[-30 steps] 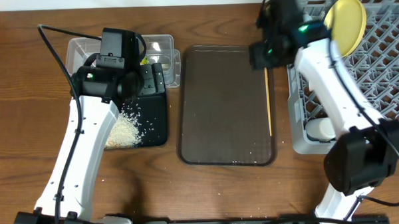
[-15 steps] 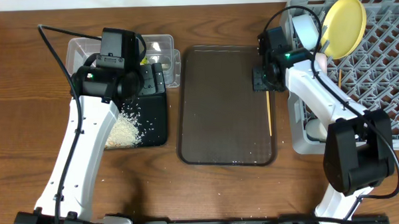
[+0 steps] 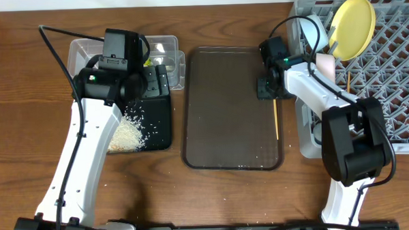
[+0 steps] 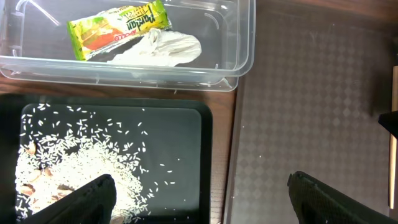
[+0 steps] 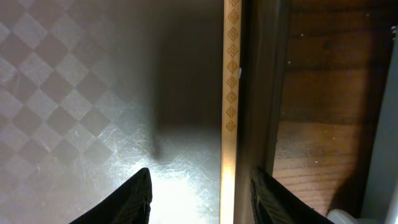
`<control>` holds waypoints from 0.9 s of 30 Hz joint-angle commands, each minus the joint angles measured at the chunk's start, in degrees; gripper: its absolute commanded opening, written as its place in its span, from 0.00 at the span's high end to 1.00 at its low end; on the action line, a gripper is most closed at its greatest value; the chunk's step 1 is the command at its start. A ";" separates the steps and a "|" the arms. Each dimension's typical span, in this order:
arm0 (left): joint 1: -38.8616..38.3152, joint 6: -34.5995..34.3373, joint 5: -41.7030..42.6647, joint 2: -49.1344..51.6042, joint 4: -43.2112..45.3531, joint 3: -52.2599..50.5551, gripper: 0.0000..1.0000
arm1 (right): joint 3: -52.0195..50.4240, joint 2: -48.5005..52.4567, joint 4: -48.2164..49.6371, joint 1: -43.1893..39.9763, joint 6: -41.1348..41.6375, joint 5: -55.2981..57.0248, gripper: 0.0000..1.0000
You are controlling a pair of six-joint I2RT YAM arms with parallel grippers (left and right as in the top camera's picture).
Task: Sort waste into correct bins and load items into the dishwasher rack
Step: 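Return the right gripper to the tray and grasp the second chopstick, then carry the second chopstick to the rack and insert it upright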
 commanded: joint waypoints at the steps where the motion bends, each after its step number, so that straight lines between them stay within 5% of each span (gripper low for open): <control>1: 0.17 -0.11 -0.68 0.31 -0.20 -0.31 0.10 | -0.13 0.87 0.28 -0.02 0.83 0.83 0.52; 9: 0.17 -0.13 -0.68 0.31 -0.20 -0.31 0.09 | -0.17 3.23 -0.33 0.02 1.36 -2.86 0.61; 15: 0.17 -0.13 -0.68 0.31 -0.17 -0.31 0.09 | -0.17 4.85 -2.99 0.02 1.90 -6.49 0.98; 27: 0.17 -0.13 -0.68 0.31 -0.20 -0.31 0.09 | 10.14 -4.92 -11.23 -1.11 -3.98 -13.18 0.99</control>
